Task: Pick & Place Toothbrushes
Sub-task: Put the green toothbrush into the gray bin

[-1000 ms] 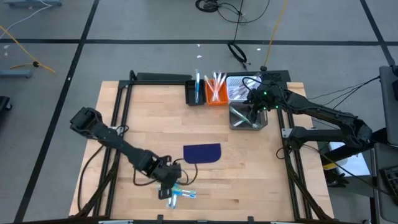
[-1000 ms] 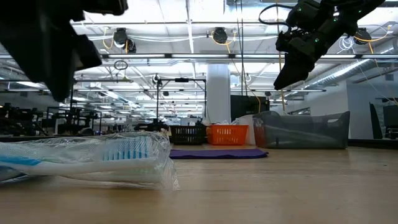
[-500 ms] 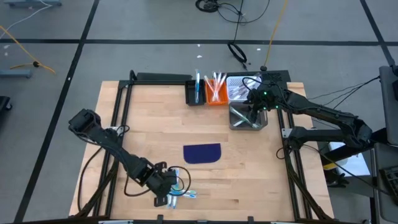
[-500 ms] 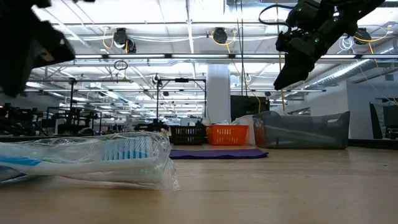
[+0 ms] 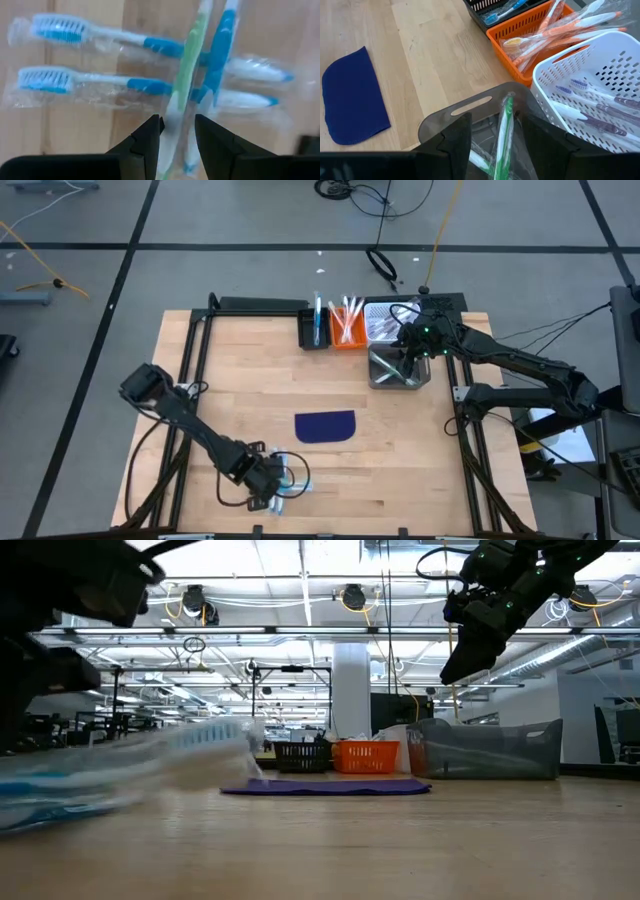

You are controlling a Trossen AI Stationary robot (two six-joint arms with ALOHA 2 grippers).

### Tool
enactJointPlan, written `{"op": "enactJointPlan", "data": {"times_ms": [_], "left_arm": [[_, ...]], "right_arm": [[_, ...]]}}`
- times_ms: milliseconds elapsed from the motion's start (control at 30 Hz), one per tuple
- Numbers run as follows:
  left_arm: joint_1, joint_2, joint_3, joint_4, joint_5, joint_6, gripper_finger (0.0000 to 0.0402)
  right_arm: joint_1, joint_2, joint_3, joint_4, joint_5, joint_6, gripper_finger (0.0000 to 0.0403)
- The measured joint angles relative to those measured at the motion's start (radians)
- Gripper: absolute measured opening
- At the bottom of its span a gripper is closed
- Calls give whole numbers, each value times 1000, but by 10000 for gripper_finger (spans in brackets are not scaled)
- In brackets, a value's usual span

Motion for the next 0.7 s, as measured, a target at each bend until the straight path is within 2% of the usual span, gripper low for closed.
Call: {"op": "enactJointPlan", "data": {"times_ms": [333,433,567,700], "left_arm": [[8,36,1,-49,-9,26,117],[13,20,0,-58,-5,26,88],[24,-8,0,-60,-3,25,19],[32,-36,0,-59,-5,15,16]], "right_arm": [[0,0,0,3,0,0,164],[0,0,0,3,0,0,163],[0,0,0,3,0,0,163],[0,0,0,3,0,0,164]]}}
